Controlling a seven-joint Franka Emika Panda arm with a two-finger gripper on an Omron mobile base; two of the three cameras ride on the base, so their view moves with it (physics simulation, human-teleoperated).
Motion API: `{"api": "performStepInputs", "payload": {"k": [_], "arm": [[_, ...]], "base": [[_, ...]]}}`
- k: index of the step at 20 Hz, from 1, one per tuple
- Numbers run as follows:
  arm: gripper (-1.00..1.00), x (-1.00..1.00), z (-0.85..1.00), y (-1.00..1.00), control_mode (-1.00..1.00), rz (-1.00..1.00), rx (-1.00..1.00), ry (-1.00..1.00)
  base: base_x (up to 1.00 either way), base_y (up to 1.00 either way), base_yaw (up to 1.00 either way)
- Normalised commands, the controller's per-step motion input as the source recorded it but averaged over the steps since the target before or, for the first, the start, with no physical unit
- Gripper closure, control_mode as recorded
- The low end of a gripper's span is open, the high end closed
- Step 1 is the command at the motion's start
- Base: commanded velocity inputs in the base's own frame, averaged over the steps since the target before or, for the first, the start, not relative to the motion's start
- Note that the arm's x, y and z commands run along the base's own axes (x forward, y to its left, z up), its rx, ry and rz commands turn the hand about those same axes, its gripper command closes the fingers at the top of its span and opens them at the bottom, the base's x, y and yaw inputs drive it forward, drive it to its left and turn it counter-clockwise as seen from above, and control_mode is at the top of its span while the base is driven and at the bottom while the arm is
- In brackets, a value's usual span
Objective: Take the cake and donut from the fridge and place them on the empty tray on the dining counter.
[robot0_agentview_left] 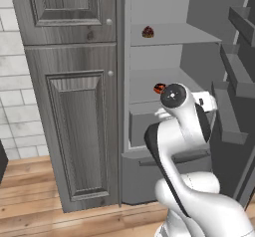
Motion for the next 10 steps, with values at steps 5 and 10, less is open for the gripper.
{"api": "performStepInputs", "payload": {"k": [5,10], "arm": [[-1.0,0.37,-0.07,-0.02,-1.0,0.0,0.0,0.02],[-1.0,0.39,-0.41,-0.42,-1.0,-0.13,-0.08,0.16]], "base": [[0.0,0.0,0.0],[0.0,0.0,0.0]]}}
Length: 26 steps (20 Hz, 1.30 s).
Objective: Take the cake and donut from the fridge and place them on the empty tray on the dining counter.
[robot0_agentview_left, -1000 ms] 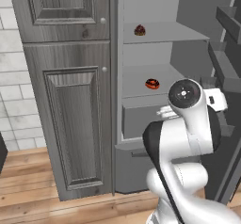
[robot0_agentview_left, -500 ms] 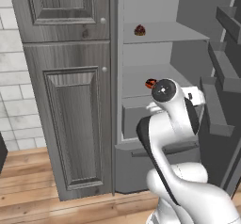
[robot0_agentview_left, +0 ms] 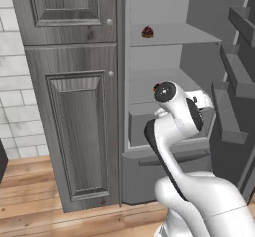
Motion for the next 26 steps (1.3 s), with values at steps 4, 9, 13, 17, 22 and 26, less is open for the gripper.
{"api": "performStepInputs", "payload": {"k": [4,9,13,17,22,26], "arm": [[-1.0,0.26,-0.54,-0.75,-1.0,-0.27,-0.13,0.32],[-1.0,0.42,-0.34,-0.58,-1.0,-0.29,-0.15,0.27],[-1.0,0.39,-0.13,-0.42,-1.0,-0.25,-0.13,0.26],[-1.0,0.42,-0.2,-0.22,-1.0,-0.09,-0.17,0.09],[-1.0,0.45,-0.66,-0.18,-1.0,-0.06,-0.14,0.01],[-1.0,0.42,-0.73,-0.13,-1.0,-0.04,-0.08,0.0]], "base": [[0.0,0.0,0.0],[0.0,0.0,0.0],[0.0,0.0,0.0],[0.0,0.0,0.0],[0.0,0.0,0.0],[0.0,0.0,0.0]]}}
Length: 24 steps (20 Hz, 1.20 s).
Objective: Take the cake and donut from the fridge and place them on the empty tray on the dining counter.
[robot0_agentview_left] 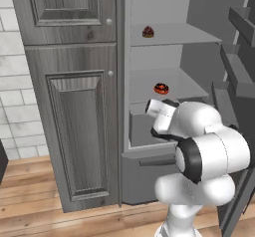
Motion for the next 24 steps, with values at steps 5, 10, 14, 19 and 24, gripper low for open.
{"api": "performStepInputs", "payload": {"k": [5,10,14,19,24], "arm": [[-1.0,0.14,-0.26,-0.46,-1.0,-0.07,-0.01,0.0],[-1.0,-0.01,-0.04,-0.98,-1.0,-0.16,0.0,0.01],[-1.0,-0.02,-0.22,-1.0,-1.0,-0.17,0.0,0.07],[-1.0,-0.27,-0.35,-1.0,-1.0,-0.18,0.0,0.09],[-1.0,-0.7,-0.13,-0.95,-1.0,-0.15,0.0,-0.01]], "base": [[0.0,0.0,0.0],[0.0,0.0,0.0],[0.0,0.0,0.0],[0.0,0.0,0.0],[0.0,0.0,0.0]]}}
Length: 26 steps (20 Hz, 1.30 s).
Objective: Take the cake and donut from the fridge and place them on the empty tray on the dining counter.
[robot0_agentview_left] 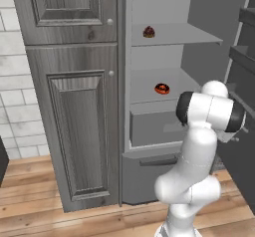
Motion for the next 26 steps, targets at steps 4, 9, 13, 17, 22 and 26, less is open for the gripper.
{"api": "performStepInputs", "payload": {"k": [4,9,13,17,22,26], "arm": [[-1.0,-0.6,0.41,-0.13,-1.0,0.0,0.0,-0.16],[-1.0,-0.55,0.88,0.29,-1.0,0.0,0.05,-0.35],[-1.0,-0.39,1.0,0.67,-1.0,0.0,0.03,-0.44],[-1.0,-0.35,0.89,0.89,-1.0,0.0,0.01,-0.4],[-1.0,-0.16,0.54,0.98,-1.0,0.01,0.07,-0.32],[-1.0,-0.06,0.53,0.91,-1.0,0.03,0.15,-0.25]], "base": [[0.0,0.0,0.0],[0.0,0.0,0.0],[0.0,0.0,0.0],[0.0,0.0,0.0],[0.0,0.0,0.0],[0.0,0.0,0.0]]}}
